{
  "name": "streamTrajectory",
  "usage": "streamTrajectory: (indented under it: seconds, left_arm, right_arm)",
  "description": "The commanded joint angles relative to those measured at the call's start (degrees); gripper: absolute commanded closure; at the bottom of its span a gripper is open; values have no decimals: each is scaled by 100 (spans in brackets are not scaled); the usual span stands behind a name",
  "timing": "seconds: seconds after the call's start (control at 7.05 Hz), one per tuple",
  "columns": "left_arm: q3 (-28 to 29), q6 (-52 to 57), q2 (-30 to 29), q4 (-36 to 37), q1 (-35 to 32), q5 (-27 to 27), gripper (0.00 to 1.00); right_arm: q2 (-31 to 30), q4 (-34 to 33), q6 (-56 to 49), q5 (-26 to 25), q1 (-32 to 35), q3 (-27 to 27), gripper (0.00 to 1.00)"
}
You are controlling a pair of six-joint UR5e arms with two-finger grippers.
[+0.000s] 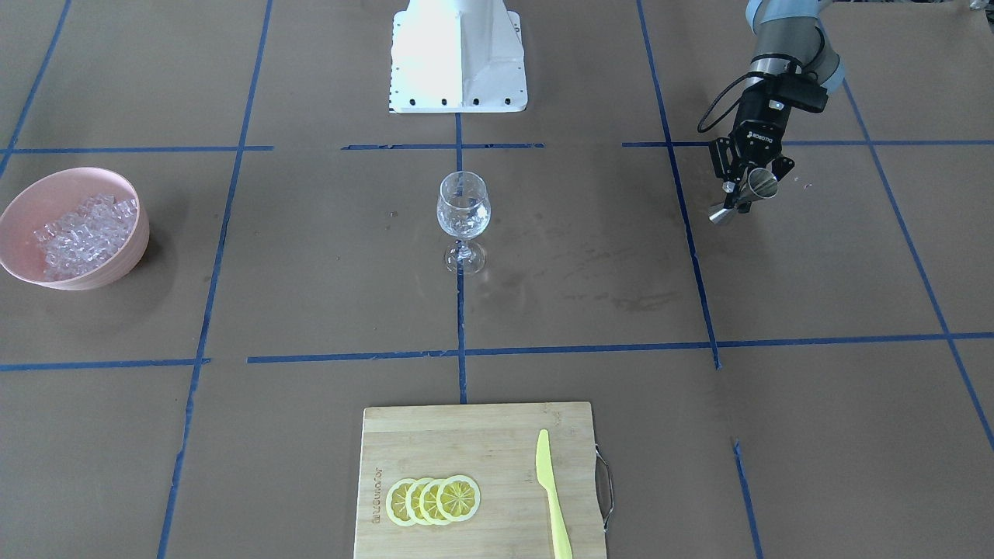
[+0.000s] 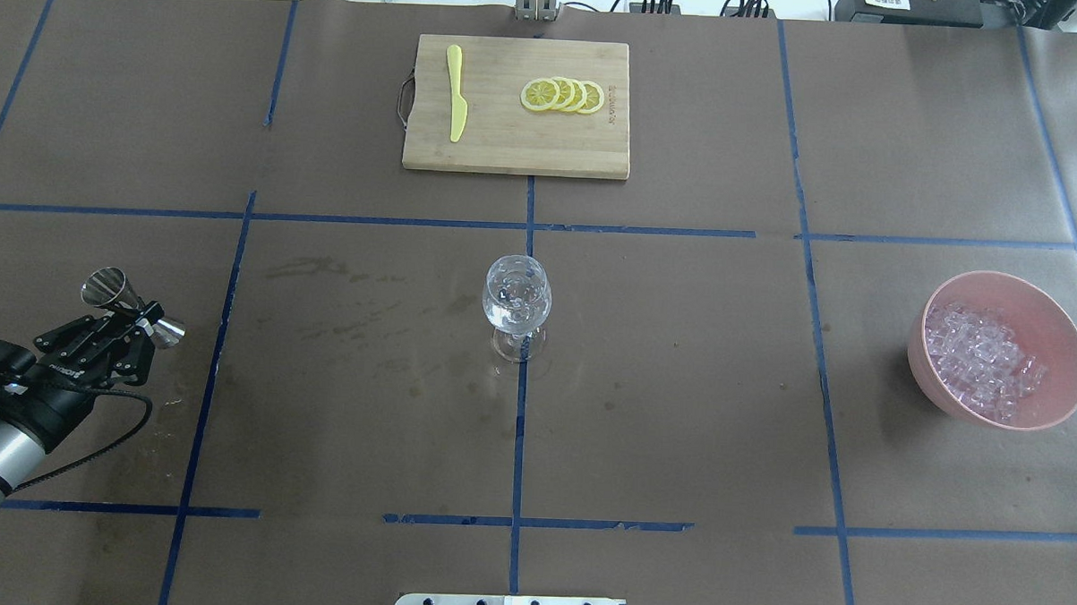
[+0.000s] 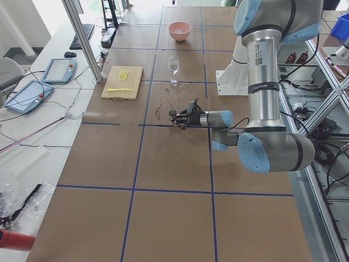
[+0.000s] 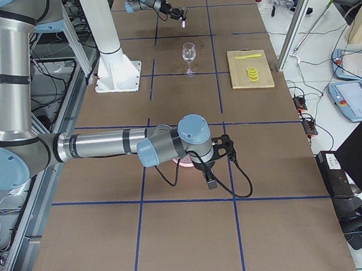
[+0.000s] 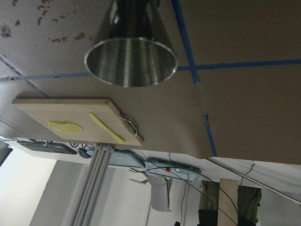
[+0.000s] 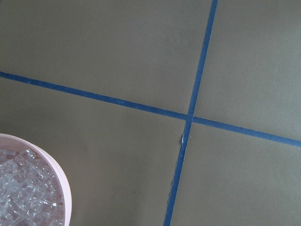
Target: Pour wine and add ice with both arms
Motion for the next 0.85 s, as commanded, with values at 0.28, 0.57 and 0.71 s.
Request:
streamTrajectory:
  seconds: [0.28, 0.57, 0.71]
  left_arm:
    - [356, 5, -343, 554, 34, 417, 100]
    - [401, 5, -379, 555, 87, 400, 100]
    - [488, 5, -388, 555, 104, 400, 100]
  right_arm:
    - [27, 0, 7, -9, 0, -18, 0]
    - [27, 0, 7, 0, 0, -27, 0]
    - [18, 0, 7, 0, 0, -27, 0]
